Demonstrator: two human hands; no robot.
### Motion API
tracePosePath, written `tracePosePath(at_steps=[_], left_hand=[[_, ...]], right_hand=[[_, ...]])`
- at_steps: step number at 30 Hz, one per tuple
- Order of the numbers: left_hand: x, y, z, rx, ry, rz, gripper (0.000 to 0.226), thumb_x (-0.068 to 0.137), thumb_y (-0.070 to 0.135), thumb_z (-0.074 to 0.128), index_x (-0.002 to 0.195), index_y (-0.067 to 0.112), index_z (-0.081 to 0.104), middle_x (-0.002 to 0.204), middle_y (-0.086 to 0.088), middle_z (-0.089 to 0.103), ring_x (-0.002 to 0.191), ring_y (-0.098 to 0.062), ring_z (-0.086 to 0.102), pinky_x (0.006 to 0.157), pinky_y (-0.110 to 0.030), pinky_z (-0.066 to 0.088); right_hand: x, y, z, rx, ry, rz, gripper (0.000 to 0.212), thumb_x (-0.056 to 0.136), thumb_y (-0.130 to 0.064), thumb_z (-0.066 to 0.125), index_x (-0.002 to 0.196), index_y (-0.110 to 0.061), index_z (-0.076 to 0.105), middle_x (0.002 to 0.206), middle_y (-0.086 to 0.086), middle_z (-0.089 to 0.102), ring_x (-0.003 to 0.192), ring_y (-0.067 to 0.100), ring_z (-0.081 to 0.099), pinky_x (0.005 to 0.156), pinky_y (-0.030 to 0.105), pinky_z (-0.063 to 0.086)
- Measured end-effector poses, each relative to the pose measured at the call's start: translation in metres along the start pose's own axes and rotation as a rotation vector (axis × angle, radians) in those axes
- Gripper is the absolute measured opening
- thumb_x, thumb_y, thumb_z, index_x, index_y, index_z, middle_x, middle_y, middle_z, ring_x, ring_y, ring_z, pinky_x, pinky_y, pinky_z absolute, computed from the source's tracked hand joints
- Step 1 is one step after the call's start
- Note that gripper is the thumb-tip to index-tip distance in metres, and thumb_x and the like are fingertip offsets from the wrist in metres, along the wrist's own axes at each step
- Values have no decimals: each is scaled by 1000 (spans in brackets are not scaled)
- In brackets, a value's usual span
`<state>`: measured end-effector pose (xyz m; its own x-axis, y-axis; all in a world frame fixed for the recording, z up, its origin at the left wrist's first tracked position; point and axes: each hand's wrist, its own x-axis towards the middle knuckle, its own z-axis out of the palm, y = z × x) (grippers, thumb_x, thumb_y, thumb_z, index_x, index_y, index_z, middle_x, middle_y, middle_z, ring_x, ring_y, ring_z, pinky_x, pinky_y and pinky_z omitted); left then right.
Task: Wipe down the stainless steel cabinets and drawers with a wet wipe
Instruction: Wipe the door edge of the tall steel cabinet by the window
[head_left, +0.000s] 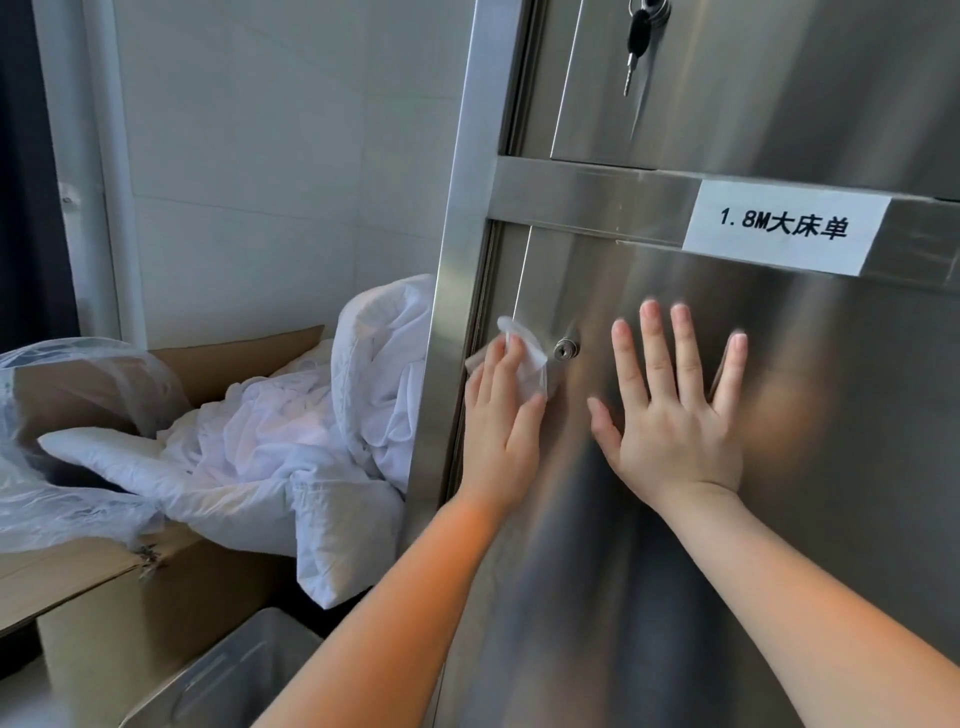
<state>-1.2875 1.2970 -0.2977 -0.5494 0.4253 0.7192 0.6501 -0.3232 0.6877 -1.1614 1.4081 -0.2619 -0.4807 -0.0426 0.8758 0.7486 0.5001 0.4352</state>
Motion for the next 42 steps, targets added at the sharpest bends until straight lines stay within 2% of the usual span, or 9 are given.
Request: tracePosePath(at_steps=[5,11,15,19,21,27,30,36,42], left_hand=[[-54,-21,1,-15,-46,-184,71,81,26,44,150,17,31,159,1,23,144,-9,13,120,-34,13],[-11,4,-4,-50,-68,-145,72,80,26,44,151,20,31,150,16,23,130,8,12,99,1,5],[-70,-21,-5,-62,-80,-325,82,73,24,44,153,17,26,152,9,27,145,-12,15,110,-17,10],[-84,-21,-5,-167,-67,-390,86,70,22,47,153,31,23,142,18,35,135,-8,25,114,-27,21],[-67,-11,-1,-223,-39,-373,83,70,22,49,148,42,26,135,22,43,130,-8,30,111,-26,26],[-87,-28,3,-168,-37,-378,90,71,20,50,154,33,20,145,11,37,135,-9,27,113,-25,23],[-124,-53,1,-158,-85,-517,92,68,23,50,155,29,20,143,9,32,136,-1,24,111,-20,19],[-161,-71,-7,-180,-165,-804,90,64,34,52,151,25,30,148,-2,30,136,-19,34,103,-26,26],[-130,-43,12,-218,-75,-588,93,77,26,57,157,25,10,162,-2,12,148,-14,12,120,-34,16]], right_hand=[[0,0,2,14,9,4,69,99,-49,27,156,-15,9,164,9,1,150,30,3,116,63,-5],[0,0,2,15,15,-4,69,99,-50,25,156,-15,8,164,9,-1,150,30,2,115,61,-9],[-1,-1,2,27,18,0,69,99,-50,25,157,-16,7,164,8,-1,150,29,0,115,61,-11],[0,1,1,36,8,-1,69,100,-50,24,157,-16,5,164,8,-3,150,29,-2,115,60,-13],[0,2,0,33,-1,5,69,100,-50,24,157,-16,4,164,8,-4,150,29,-3,114,60,-15],[-1,1,-7,51,-59,-2,69,100,-48,25,156,-16,2,163,8,-5,150,29,-7,114,60,-14],[-1,1,-15,97,-113,-9,70,99,-48,28,156,-15,4,163,10,-3,150,30,-7,114,64,-8],[-10,-5,-27,229,-65,-47,62,100,-41,35,155,-15,20,162,13,12,150,30,6,115,65,1],[-89,-48,-22,201,-237,-203,62,97,-37,39,155,-21,22,163,8,9,151,26,4,116,63,-6]])
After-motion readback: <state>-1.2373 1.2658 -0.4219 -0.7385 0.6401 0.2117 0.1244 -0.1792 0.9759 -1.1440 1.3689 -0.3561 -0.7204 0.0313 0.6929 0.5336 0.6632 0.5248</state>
